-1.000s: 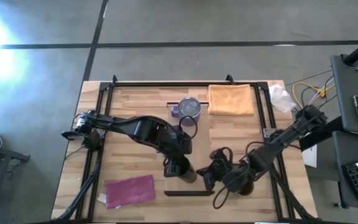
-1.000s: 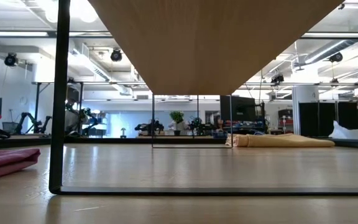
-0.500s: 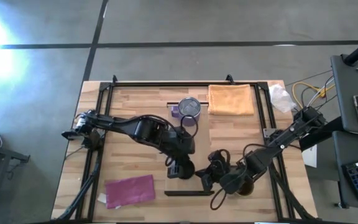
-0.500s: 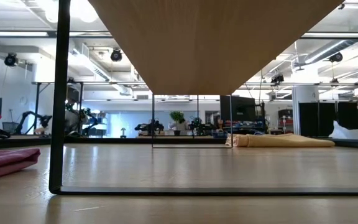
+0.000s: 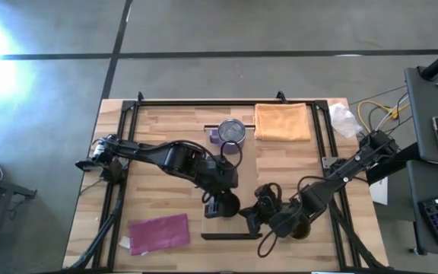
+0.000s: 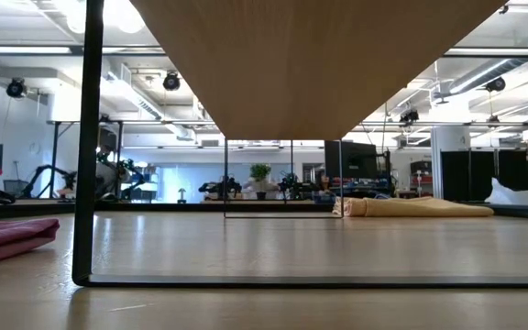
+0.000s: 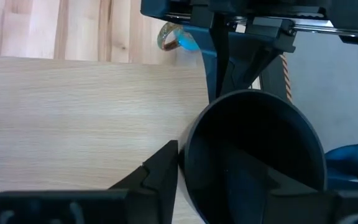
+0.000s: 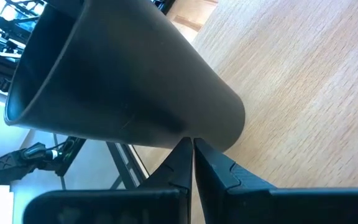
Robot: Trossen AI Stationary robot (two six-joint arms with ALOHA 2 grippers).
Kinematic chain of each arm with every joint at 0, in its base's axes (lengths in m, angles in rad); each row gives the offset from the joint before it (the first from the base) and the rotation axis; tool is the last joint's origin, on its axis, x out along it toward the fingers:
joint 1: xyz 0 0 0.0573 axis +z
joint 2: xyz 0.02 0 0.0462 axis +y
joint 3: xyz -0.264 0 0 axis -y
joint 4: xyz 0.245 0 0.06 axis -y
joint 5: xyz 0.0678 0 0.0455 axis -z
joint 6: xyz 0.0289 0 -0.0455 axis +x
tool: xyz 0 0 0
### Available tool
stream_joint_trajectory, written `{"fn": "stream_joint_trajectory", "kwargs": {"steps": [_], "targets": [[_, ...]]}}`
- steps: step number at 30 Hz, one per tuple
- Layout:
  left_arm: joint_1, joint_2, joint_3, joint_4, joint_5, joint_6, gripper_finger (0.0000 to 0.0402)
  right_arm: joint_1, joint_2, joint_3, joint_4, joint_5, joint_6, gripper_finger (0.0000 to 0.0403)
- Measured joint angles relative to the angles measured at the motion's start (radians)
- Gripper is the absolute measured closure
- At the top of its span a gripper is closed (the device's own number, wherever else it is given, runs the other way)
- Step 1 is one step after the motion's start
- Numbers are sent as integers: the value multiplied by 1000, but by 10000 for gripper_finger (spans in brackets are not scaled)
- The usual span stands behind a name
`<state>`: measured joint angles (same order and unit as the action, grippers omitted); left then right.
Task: Stack small to large cups/mugs on shelf
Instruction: Put the black cup on the shelf
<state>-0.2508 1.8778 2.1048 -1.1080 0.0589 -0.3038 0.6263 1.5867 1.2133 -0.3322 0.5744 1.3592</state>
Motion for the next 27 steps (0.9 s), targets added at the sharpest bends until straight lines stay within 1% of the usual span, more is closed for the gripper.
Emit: {"fn": "stream_joint_trajectory", "kwargs": {"steps": [10, 18, 21, 23, 27], "targets": [[0, -5, -3, -1, -10, 1, 301, 18, -3, 0, -29, -5, -2, 394], [0, -75, -2, -3, -17, -3, 301, 28, -52, 0, -72, 3, -52, 394], [1, -103, -2, -33, -55, -3, 301, 28, -91, 0, -147, 10, -52, 394], [2, -120, -2, -81, -87, -3, 301, 34, -127, 0, -211, 43, -47, 394], [3, -161, -19, -180, -122, -4, 301, 45, -213, 0, -348, 102, 24, 394]]}}
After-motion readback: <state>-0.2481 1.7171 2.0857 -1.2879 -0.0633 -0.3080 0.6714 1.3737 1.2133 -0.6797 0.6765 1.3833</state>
